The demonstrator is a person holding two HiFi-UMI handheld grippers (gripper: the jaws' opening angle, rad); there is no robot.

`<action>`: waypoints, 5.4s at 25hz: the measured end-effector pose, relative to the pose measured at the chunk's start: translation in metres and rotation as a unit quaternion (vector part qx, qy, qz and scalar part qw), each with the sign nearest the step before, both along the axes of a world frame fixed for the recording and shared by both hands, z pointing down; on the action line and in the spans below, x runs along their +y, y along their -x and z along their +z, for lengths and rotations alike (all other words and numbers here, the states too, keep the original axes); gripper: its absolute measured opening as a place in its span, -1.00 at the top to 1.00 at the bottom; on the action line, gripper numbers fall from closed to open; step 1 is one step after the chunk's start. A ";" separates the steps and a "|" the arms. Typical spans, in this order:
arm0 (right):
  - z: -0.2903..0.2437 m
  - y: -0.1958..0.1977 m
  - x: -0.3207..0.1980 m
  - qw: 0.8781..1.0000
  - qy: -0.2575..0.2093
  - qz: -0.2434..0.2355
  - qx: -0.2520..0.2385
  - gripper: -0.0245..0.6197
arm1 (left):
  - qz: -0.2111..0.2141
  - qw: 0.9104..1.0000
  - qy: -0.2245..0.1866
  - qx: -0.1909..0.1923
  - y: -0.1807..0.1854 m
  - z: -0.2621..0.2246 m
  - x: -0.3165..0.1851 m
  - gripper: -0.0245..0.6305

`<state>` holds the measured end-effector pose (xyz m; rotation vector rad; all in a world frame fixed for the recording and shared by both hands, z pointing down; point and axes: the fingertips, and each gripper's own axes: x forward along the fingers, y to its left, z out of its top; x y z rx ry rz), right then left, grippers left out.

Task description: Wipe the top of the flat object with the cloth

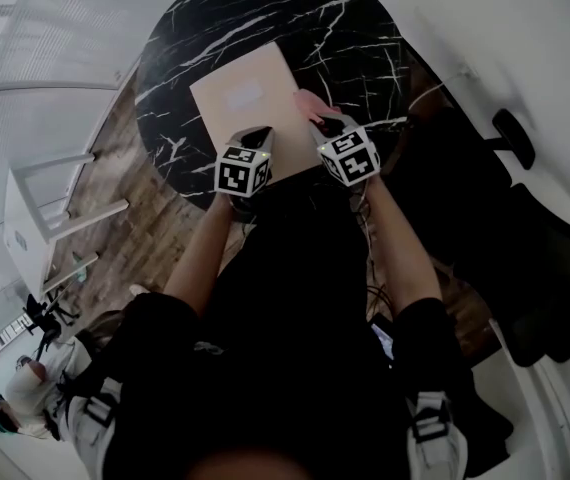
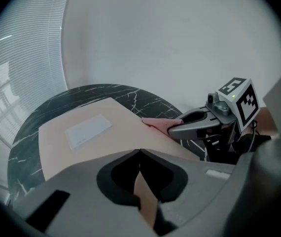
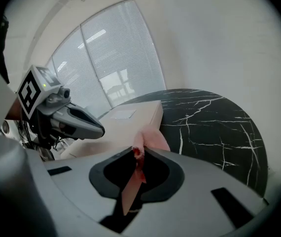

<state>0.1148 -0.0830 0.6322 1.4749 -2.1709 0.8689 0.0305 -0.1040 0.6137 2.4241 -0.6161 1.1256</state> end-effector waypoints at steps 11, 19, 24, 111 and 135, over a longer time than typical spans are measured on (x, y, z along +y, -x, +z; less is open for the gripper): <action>0.003 0.007 0.042 1.000 0.010 0.006 0.012 0.85 | -0.009 1.000 -0.003 0.006 0.017 -0.004 0.038 0.93; 0.004 0.009 0.069 0.999 0.015 0.025 0.014 0.85 | -0.016 1.000 0.000 0.006 0.037 -0.001 0.058 0.93; 0.005 0.013 0.089 0.999 0.020 0.031 0.021 0.85 | -0.012 1.000 0.004 0.010 0.041 0.002 0.072 0.93; 0.015 0.143 0.113 0.990 0.068 -0.117 0.026 0.85 | -0.273 0.962 -0.010 0.016 0.158 0.005 0.123 0.93; 0.010 0.046 0.122 0.998 0.061 0.007 0.022 0.86 | -0.198 0.980 -0.009 0.012 0.095 0.001 0.137 0.93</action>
